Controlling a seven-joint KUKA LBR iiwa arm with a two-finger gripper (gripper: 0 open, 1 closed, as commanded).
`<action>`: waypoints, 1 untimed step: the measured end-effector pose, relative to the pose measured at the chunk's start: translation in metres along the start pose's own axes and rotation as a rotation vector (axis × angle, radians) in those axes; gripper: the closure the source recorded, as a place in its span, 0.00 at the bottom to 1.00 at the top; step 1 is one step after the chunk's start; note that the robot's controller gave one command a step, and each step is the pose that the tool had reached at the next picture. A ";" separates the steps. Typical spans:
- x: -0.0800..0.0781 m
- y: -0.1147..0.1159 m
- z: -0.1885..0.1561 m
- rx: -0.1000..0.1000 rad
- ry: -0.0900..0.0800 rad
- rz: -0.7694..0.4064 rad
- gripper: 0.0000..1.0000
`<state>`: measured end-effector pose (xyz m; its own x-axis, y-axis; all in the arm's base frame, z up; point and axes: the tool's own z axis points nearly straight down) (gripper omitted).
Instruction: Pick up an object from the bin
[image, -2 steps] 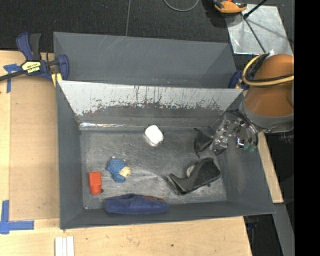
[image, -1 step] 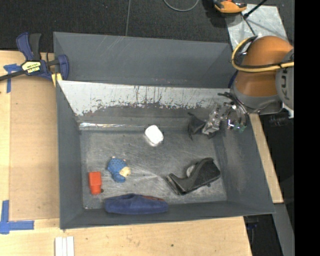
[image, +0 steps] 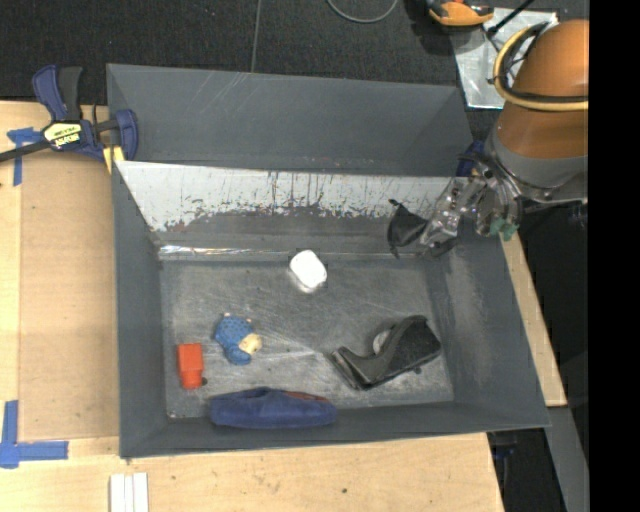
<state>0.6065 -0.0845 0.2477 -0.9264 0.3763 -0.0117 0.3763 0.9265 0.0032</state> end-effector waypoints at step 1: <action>0.003 0.003 0.070 0.006 0.013 0.293 1.00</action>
Offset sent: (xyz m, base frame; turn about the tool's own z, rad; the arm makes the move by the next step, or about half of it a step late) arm -0.0004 0.0043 -0.0681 0.2939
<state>0.6057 -0.0807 0.1778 -0.7786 0.6275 0.0019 0.6275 0.7786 -0.0014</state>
